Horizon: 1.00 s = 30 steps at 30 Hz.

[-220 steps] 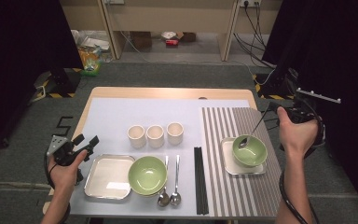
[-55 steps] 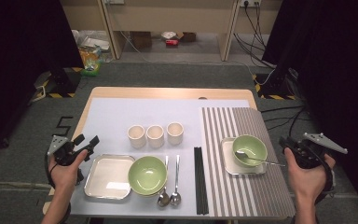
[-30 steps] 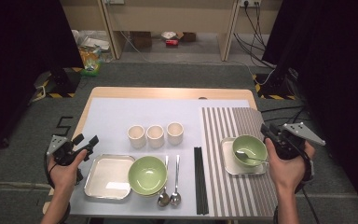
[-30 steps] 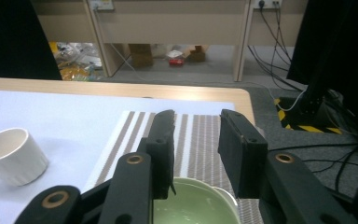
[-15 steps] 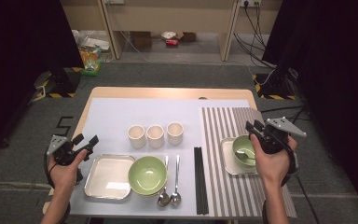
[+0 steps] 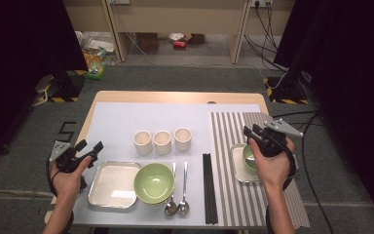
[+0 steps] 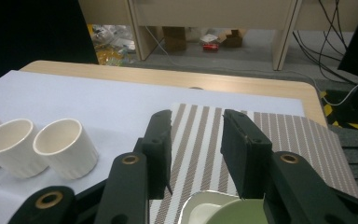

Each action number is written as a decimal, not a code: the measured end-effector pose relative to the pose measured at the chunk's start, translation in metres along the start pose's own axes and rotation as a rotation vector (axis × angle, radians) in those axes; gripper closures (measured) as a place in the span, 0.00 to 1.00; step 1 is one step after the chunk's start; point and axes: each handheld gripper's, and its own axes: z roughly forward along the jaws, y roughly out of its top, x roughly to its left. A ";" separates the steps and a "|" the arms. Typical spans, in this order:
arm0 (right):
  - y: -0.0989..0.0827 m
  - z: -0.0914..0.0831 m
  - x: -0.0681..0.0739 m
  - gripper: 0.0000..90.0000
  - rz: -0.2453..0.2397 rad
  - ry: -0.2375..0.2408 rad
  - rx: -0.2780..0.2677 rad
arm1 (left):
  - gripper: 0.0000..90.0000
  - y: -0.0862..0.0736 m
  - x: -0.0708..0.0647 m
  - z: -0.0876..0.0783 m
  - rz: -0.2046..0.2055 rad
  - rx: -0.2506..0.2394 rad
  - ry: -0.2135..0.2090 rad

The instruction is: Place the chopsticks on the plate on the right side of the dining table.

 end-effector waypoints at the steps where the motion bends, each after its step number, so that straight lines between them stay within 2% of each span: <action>1: 0.000 0.002 0.001 0.71 -0.001 0.003 0.006 | 0.27 0.000 0.000 0.000 0.000 0.000 0.001; 11: -0.007 0.022 0.017 0.74 -0.021 0.034 0.089 | 0.27 0.000 0.000 0.000 0.002 0.004 0.000; 16: -0.012 0.035 0.026 0.76 -0.022 0.060 0.156 | 0.28 0.000 0.001 0.000 -0.002 0.007 -0.003; 19: -0.015 0.041 0.029 0.77 -0.030 0.071 0.179 | 0.28 0.000 0.001 0.000 -0.001 0.005 -0.005; 23: -0.021 0.049 0.032 0.78 -0.019 0.077 0.212 | 0.28 0.000 0.001 -0.001 0.000 0.007 -0.006; 30: -0.032 0.059 0.037 0.82 0.001 0.085 0.302 | 0.28 0.000 0.000 0.000 0.002 0.010 -0.007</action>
